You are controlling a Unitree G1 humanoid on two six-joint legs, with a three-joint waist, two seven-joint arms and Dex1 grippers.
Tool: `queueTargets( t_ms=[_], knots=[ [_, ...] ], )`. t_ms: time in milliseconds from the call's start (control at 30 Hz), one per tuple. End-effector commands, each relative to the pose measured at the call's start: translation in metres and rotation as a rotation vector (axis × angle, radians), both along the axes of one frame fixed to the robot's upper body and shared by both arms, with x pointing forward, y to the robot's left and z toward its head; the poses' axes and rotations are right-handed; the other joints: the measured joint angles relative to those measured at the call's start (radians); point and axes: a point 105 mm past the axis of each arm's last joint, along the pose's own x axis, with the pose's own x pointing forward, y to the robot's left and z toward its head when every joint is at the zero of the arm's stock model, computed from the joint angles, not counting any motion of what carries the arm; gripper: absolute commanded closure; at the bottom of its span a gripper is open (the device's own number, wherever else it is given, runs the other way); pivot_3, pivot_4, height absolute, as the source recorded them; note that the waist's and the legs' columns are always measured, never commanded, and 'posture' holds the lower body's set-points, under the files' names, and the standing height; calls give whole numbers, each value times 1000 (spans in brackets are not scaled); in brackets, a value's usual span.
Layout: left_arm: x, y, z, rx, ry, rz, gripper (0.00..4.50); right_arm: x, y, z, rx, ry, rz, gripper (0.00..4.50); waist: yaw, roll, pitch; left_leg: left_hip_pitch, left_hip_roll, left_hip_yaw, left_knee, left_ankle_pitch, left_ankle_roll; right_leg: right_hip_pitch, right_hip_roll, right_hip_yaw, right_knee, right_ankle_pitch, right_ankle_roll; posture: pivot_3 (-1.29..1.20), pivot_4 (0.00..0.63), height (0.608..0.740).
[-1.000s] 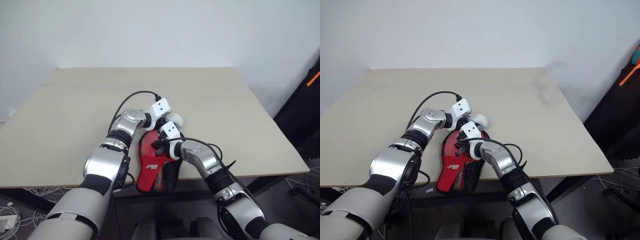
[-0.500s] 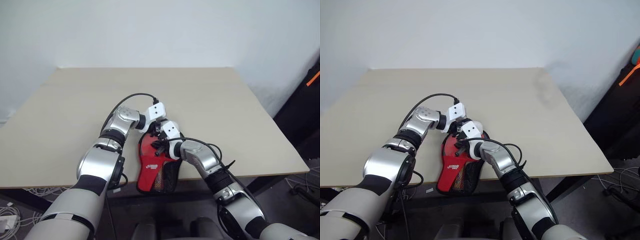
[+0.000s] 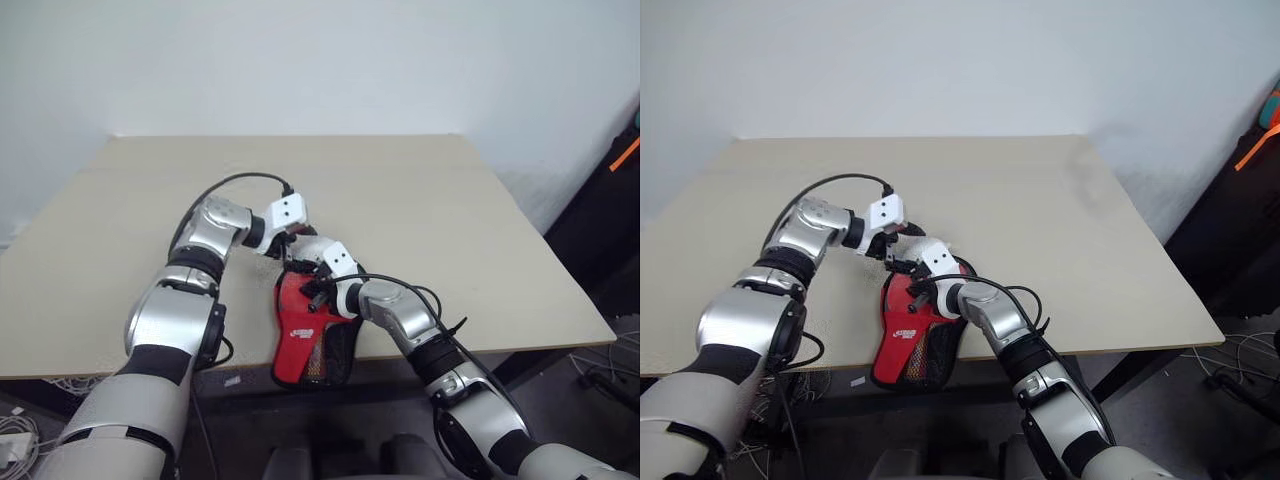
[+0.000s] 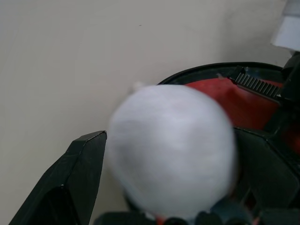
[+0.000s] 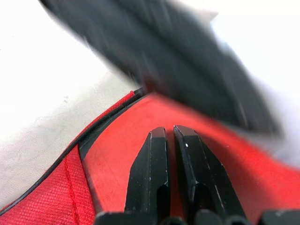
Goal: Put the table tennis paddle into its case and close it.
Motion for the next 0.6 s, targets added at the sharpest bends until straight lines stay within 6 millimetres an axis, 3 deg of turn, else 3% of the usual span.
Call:
queueTargets(
  t_ms=[33,233,333,533,600],
  knots=[
    [4,3,38,-13,-79,-40,20,-4,-4,-12,-45,30,9,4207,0,0,0,0,0,0,0,0,0,0,0,0,0,0,1,0,0,740],
    [-3,18,66,-110,-94,-72,20,-9,-11,-11,-52,29,16,4207,0,0,0,0,0,0,0,0,0,0,0,0,0,-2,3,0,0,740],
    [-14,35,66,-186,-68,-79,581,-10,-25,2,-41,12,15,4207,1,0,0,-1,0,0,1,0,0,0,0,0,0,-2,3,0,0,740],
    [-32,49,42,-293,-15,-40,2703,-16,-59,41,-5,-37,9,4207,1,0,0,-1,0,1,2,-1,1,-1,-1,1,2,-1,1,0,0,740],
    [-39,51,32,-312,12,-22,3412,-17,-69,54,4,-48,0,3820,1,0,0,-2,0,1,2,-1,1,-1,-1,1,2,0,0,0,0,740]
  ],
)
